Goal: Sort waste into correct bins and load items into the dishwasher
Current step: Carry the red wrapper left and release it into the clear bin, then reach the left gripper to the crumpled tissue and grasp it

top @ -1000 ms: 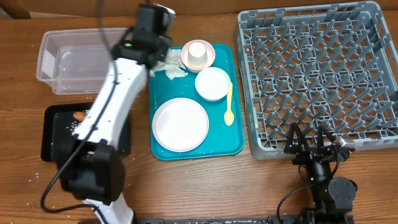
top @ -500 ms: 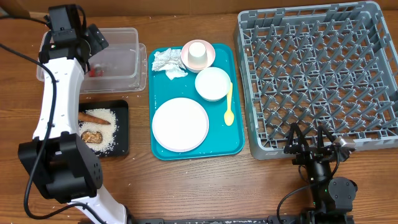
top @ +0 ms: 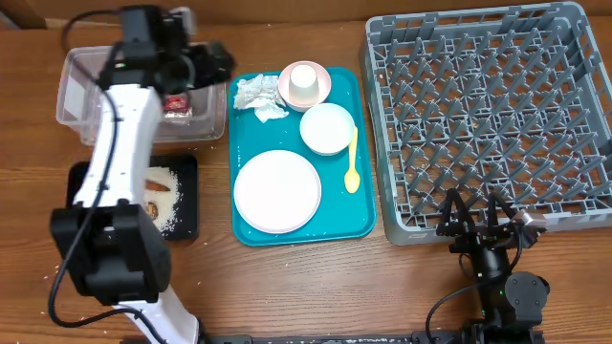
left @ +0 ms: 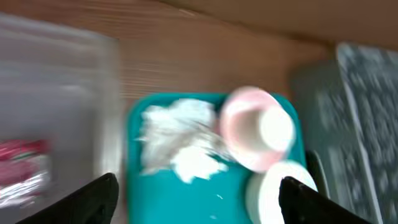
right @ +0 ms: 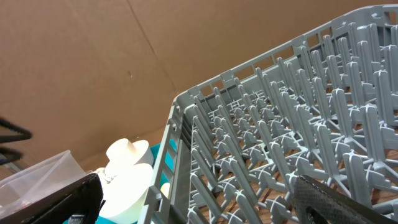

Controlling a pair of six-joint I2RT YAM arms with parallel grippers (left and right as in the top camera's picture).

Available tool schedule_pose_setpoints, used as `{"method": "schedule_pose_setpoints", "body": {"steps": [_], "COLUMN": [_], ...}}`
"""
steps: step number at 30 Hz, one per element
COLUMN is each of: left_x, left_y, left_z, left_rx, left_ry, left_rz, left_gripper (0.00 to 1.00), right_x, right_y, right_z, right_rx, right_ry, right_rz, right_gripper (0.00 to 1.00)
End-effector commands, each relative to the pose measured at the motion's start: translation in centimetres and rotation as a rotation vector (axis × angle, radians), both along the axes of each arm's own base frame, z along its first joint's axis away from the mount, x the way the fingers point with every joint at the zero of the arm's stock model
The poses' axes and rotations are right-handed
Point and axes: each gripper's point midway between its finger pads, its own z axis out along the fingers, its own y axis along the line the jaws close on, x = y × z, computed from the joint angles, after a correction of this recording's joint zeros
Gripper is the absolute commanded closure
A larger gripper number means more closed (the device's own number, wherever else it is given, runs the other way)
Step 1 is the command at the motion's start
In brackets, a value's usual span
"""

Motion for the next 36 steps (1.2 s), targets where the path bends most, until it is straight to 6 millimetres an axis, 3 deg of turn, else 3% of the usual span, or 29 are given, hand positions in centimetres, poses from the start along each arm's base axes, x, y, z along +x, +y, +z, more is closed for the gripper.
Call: {"method": "schedule_pose_setpoints", "body": {"steps": [1, 4, 9, 15, 19, 22, 29, 36], "left_x": [-0.5, -0.2, 0.3, 1.5, 1.8, 2.1, 1.9, 2.2], "left_y": [-7.1, -8.4, -8.5, -5.5, -4.8, -4.3, -2.8, -3.0], "left_z": [0.2, -1.2, -5.2, -8.9, -9.7, -10.3, -13.1, -13.2], "left_rx": [0.190, 0.405, 0.753, 1.009, 1.024, 0.980, 0.961, 0.948], "left_ry": [-0.113, -0.144, -0.098, -0.001, 0.015, 0.016, 0.082, 0.067], "left_rz": [-0.318, -0.391, -0.473, -0.395, -0.374, -0.382, -0.414, -0.422], "left_gripper": [0.17, 0.15, 0.20, 0.20, 0.22, 0.34, 0.33, 0.39], "right_x": [0.0, 0.0, 0.0, 0.0, 0.0, 0.0, 0.0, 0.0], "right_y": [-0.1, -0.1, -0.1, -0.1, -0.1, -0.1, -0.1, -0.1], "right_z": [-0.2, -0.2, -0.2, -0.2, -0.2, -0.2, -0.2, -0.2], "right_rx": [0.002, 0.002, 0.002, 0.002, 0.002, 0.002, 0.002, 0.002], "right_ry": [-0.002, -0.002, -0.002, -0.002, -0.002, -0.002, -0.002, -0.002], "right_rz": [-0.005, -0.005, -0.005, -0.005, -0.005, -0.005, -0.005, -0.005], "right_gripper": [0.00, 0.00, 0.00, 0.00, 0.00, 0.00, 0.00, 0.00]}}
